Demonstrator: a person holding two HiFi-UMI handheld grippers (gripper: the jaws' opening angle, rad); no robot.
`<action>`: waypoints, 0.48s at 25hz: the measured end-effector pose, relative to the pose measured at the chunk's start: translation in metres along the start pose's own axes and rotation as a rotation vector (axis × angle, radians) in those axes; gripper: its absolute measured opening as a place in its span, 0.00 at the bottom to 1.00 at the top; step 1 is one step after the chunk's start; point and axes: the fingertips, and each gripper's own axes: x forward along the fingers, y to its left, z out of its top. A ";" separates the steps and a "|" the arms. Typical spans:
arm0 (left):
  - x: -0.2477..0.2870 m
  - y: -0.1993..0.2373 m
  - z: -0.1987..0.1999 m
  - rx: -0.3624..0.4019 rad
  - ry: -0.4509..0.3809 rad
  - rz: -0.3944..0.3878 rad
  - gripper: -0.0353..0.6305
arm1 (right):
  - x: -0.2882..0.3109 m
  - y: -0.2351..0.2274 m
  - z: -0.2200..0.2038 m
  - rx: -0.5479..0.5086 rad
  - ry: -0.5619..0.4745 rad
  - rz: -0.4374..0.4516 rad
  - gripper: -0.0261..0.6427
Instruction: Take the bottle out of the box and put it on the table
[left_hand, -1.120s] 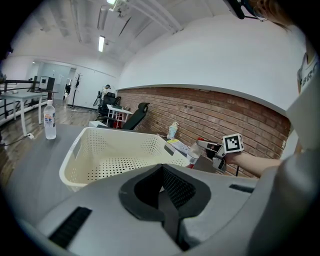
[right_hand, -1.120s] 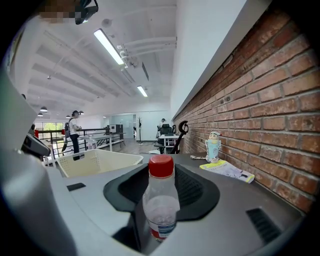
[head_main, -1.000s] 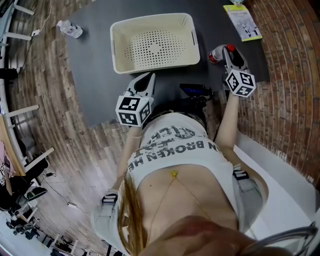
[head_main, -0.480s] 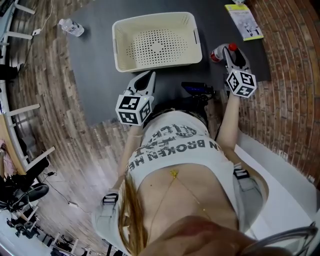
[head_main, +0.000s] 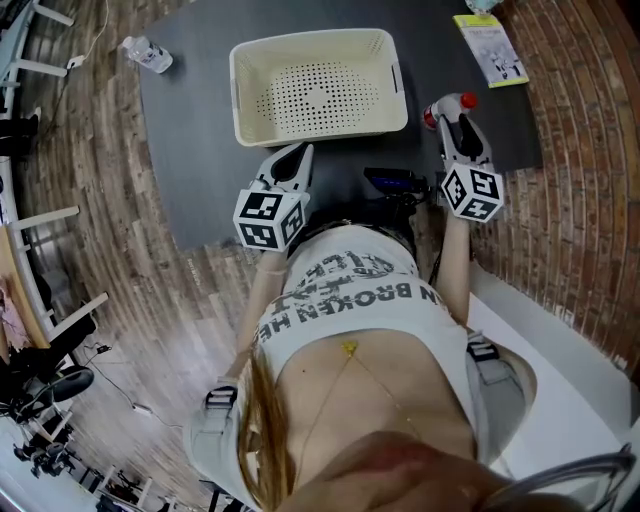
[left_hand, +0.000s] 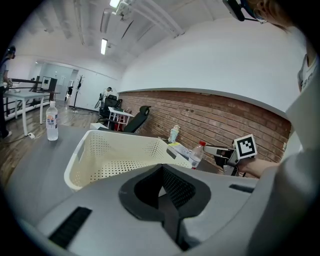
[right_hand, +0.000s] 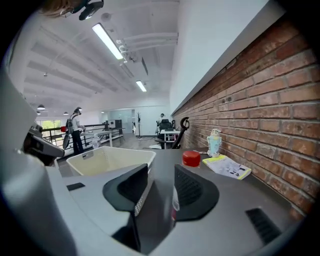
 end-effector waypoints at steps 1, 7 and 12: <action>0.001 0.000 0.001 0.001 0.000 -0.002 0.05 | 0.002 0.009 -0.001 -0.016 0.009 0.026 0.26; 0.002 -0.001 0.006 0.008 -0.012 -0.007 0.05 | 0.017 0.064 0.006 -0.035 0.004 0.215 0.06; 0.003 -0.003 0.010 0.013 -0.032 -0.010 0.05 | 0.021 0.121 0.016 -0.107 -0.016 0.435 0.05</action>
